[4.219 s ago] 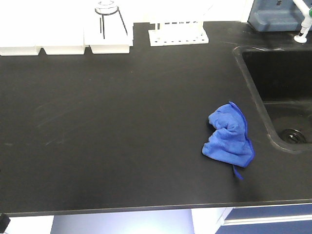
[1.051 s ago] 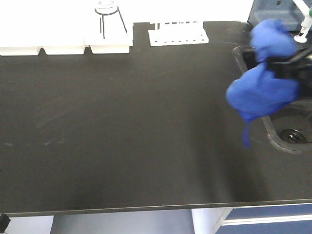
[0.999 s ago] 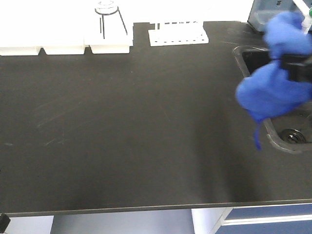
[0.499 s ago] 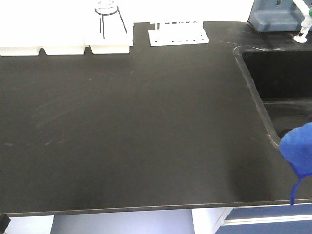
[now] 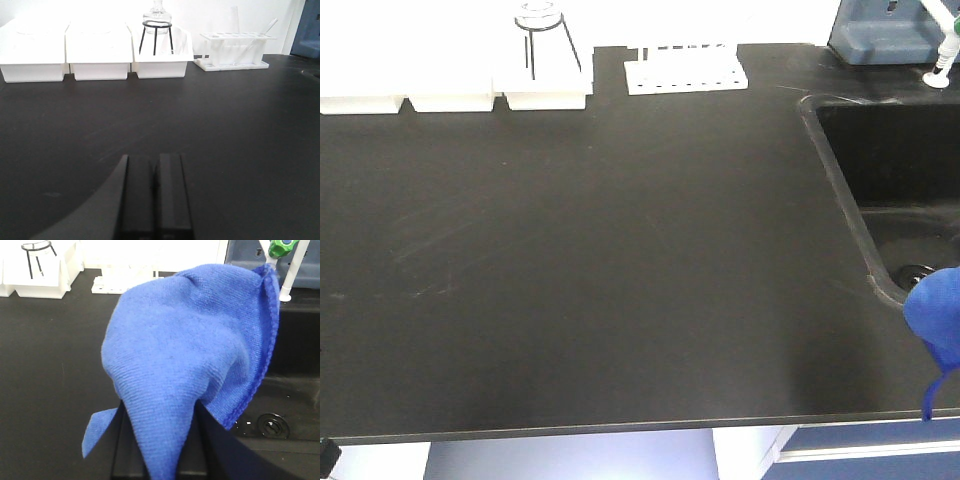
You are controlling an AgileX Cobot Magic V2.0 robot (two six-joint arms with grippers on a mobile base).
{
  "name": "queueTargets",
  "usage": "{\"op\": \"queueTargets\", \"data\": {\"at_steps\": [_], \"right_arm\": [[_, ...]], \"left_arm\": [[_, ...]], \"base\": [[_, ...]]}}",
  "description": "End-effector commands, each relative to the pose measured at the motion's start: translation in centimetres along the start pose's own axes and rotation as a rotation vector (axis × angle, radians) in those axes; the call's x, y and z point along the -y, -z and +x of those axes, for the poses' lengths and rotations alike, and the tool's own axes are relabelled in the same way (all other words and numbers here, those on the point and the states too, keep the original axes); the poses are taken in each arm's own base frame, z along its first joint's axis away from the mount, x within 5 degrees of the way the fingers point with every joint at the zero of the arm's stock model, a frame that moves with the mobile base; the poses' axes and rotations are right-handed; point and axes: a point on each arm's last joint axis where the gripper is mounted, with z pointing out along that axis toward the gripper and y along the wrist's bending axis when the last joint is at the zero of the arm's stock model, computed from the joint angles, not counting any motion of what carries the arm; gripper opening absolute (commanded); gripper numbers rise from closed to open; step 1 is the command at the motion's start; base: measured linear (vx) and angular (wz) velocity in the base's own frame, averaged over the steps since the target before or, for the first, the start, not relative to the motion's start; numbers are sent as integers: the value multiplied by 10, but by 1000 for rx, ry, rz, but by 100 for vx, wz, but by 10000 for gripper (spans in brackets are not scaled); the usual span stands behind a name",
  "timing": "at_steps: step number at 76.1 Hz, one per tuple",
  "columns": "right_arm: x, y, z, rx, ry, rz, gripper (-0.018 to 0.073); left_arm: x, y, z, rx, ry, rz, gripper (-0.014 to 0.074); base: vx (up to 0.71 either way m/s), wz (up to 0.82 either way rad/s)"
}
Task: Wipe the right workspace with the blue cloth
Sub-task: 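Lift the blue cloth with the right gripper toward the robot, then drive the base to the other counter holding the cloth in the right gripper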
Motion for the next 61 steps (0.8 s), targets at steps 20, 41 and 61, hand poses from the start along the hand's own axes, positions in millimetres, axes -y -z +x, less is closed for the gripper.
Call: {"op": "queueTargets", "data": {"at_steps": [20, 41, 61], "right_arm": [[1, 4, -14, 92, 8, 17, -3], [1, 4, -14, 92, 8, 17, -3], [1, 4, -14, 92, 8, 17, -3]], "left_arm": [[1, 3, -15, 105, 7, 9, -6], [1, 3, -15, 105, 7, 9, -6], [1, 3, -15, 105, 7, 9, -6]], "base": [[0, 0], [0, 0], [-1, 1]]}}
